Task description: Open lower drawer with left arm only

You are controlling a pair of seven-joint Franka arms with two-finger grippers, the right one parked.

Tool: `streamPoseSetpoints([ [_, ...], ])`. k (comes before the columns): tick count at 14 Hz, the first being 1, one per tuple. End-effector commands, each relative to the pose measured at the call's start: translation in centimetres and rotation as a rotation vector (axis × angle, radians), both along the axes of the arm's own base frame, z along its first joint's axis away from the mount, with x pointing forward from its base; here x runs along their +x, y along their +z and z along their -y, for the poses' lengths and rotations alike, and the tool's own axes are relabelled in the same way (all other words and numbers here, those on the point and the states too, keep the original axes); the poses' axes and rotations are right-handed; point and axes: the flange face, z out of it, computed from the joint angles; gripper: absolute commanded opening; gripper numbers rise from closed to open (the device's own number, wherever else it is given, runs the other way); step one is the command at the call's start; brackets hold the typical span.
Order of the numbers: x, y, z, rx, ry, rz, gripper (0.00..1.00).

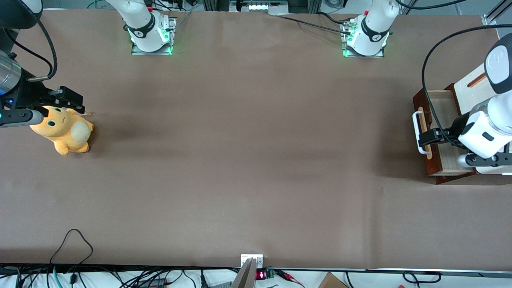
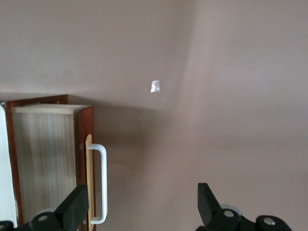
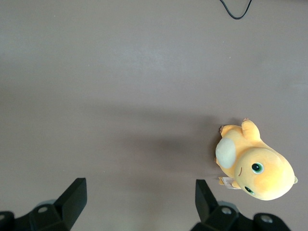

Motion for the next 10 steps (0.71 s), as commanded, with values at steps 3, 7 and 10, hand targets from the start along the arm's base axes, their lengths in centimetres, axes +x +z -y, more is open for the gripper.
streamPoseSetpoints([
  [3, -0.6, 2.2, 0.0, -0.044, -0.039, 0.042, 1.0],
  [7, -1.9, 5.1, 0.2, -0.057, -0.043, 0.067, 1.0],
  [10, -3.4, 5.6, 0.0, -0.077, -0.037, 0.022, 1.0],
])
